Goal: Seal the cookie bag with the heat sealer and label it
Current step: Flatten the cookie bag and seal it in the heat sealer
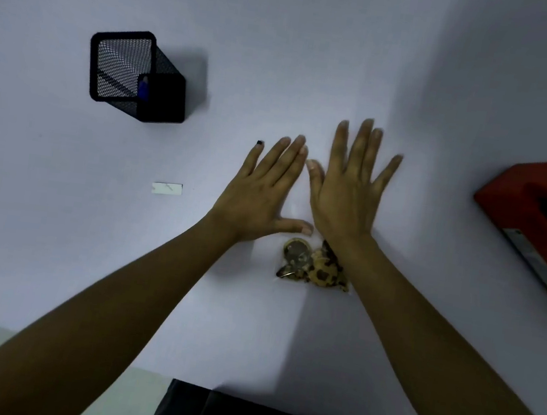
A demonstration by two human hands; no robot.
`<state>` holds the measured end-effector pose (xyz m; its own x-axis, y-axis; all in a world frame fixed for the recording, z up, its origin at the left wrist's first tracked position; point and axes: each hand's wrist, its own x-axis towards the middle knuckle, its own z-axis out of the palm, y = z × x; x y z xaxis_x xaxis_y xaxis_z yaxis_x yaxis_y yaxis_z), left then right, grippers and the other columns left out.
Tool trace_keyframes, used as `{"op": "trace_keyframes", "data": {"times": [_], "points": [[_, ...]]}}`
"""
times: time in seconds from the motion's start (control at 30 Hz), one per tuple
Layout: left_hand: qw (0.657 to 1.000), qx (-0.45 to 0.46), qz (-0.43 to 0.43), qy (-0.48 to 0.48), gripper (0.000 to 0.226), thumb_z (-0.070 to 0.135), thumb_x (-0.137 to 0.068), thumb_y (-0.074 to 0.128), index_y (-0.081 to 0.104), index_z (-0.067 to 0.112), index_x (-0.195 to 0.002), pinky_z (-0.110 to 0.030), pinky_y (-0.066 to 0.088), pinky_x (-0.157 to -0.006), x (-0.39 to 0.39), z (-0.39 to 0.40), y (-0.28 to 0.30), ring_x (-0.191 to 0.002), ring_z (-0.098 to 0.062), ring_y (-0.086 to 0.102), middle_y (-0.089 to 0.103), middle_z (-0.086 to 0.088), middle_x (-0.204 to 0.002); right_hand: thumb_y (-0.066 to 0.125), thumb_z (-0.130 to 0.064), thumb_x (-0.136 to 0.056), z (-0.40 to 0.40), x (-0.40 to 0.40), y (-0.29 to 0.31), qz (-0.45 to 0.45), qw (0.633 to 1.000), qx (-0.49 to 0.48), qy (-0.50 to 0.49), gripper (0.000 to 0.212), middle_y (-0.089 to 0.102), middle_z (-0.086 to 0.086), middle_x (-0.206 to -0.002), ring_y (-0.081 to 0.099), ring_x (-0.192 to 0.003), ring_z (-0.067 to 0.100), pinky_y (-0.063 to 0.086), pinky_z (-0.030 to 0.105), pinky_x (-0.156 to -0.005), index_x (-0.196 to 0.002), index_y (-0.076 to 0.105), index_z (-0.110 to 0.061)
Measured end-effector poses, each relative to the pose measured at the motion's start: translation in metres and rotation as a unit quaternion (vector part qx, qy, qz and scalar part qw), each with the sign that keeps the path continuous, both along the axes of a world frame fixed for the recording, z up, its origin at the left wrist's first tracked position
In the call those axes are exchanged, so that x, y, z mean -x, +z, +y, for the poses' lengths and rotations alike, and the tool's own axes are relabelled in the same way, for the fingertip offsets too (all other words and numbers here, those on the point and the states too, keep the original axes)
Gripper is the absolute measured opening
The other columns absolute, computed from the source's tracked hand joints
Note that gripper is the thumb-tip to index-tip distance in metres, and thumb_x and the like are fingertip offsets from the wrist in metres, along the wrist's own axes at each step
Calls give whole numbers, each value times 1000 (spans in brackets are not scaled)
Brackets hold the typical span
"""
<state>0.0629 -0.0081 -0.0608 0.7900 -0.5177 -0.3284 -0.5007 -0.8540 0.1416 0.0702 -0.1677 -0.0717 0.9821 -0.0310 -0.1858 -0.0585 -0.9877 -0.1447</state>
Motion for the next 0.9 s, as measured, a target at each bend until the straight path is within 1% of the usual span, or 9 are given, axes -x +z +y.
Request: {"op": "trace_keyframes", "data": {"times": [0.1,0.23,0.47,0.6,0.7,0.8,0.9], "points": [[1000,1,5,3,118,89,-74,24,-2,5,-152,-51,2,-121,-1,0,1,-150,-25,-7,-7,-11,-162,17,-54,-100,-11,1,-3,-12,1000,0,-6,67,3,17,-161,1,-148,32,1,65,-114,-153,4,-16],[1000,-1,12,7,119,89,-73,26,-5,6,-152,-51,3,-121,-1,0,4,-150,-24,-8,-9,-10,-162,12,-49,-100,-25,4,0,-14,999,0,-51,64,1,16,-161,0,-148,32,1,66,-114,-153,3,-15],[1000,0,21,14,121,90,-71,30,-4,7,-152,-50,1,-122,-1,-2,6,-150,-24,-9,-9,-9,-162,15,-42,-102,-53,6,-2,-23,994,6,-109,59,5,16,-161,2,-148,32,-1,64,-114,-153,3,-14],[1000,-5,19,17,121,90,-71,31,-4,7,-153,-49,-1,-121,0,-3,6,-150,-24,-9,-9,-9,-162,19,-37,-103,-80,7,-3,-40,987,-18,-154,57,8,18,-160,6,-148,31,5,62,-116,-152,7,-10],[1000,-8,18,18,121,90,-71,30,-5,8,-152,-49,-2,-121,0,-3,6,-149,-24,-10,-9,-9,-162,24,-32,-103,-74,6,2,-53,984,-62,-158,56,10,17,-160,6,-148,30,4,59,-117,-152,9,-8],[1000,-10,17,16,120,90,-72,28,-4,7,-152,-49,-1,-121,0,-4,7,-149,-25,-9,-9,-9,-162,23,-39,-101,-39,-8,8,-66,983,-93,-142,60,12,15,-160,7,-148,28,3,56,-118,-152,11,-10],[1000,-11,23,14,120,90,-72,27,-5,7,-152,-50,-1,-121,0,-5,7,-149,-25,-10,-10,-10,-162,20,-51,-99,-9,-22,8,-54,991,-73,-96,67,10,15,-160,7,-148,29,5,58,-118,-152,8,-12]]}}
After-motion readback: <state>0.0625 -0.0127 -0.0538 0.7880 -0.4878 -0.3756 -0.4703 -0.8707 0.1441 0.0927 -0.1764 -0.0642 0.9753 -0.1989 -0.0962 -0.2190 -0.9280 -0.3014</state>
